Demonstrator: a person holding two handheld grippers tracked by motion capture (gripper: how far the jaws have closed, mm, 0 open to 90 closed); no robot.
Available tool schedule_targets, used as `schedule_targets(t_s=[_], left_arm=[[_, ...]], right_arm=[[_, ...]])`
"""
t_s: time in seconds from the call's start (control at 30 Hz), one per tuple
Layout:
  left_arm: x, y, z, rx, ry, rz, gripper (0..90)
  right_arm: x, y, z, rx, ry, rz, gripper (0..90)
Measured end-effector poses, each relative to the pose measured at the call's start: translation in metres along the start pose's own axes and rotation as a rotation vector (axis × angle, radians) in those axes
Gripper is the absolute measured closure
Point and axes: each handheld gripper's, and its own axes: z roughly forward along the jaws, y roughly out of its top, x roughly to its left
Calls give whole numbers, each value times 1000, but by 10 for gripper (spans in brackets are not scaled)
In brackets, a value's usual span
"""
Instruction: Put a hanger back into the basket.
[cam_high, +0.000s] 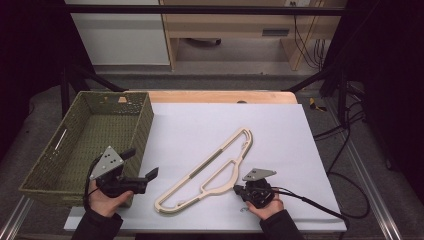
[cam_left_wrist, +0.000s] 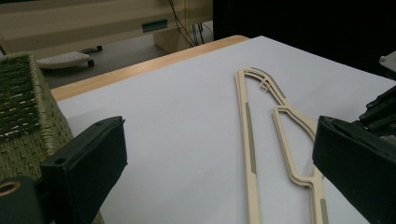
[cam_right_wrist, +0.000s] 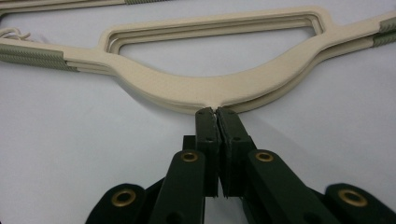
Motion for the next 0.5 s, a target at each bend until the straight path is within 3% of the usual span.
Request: schedule_targets(t_s=[0.2, 0.27, 0.3, 0.5], left_arm=[[-9, -1, 8, 24, -21, 21, 33], [-13, -1, 11, 32, -28, 29, 34], [-14, -1, 12, 35, -30, 31, 34], [-27, -3, 22, 66, -57, 53, 35]], right_arm=[[-1, 1, -2, -6, 12, 0, 889], [1, 2, -3, -6, 7, 24, 890], [0, 2, -4, -11, 13, 2, 890], [-1, 4, -6, -19, 23, 10, 890]])
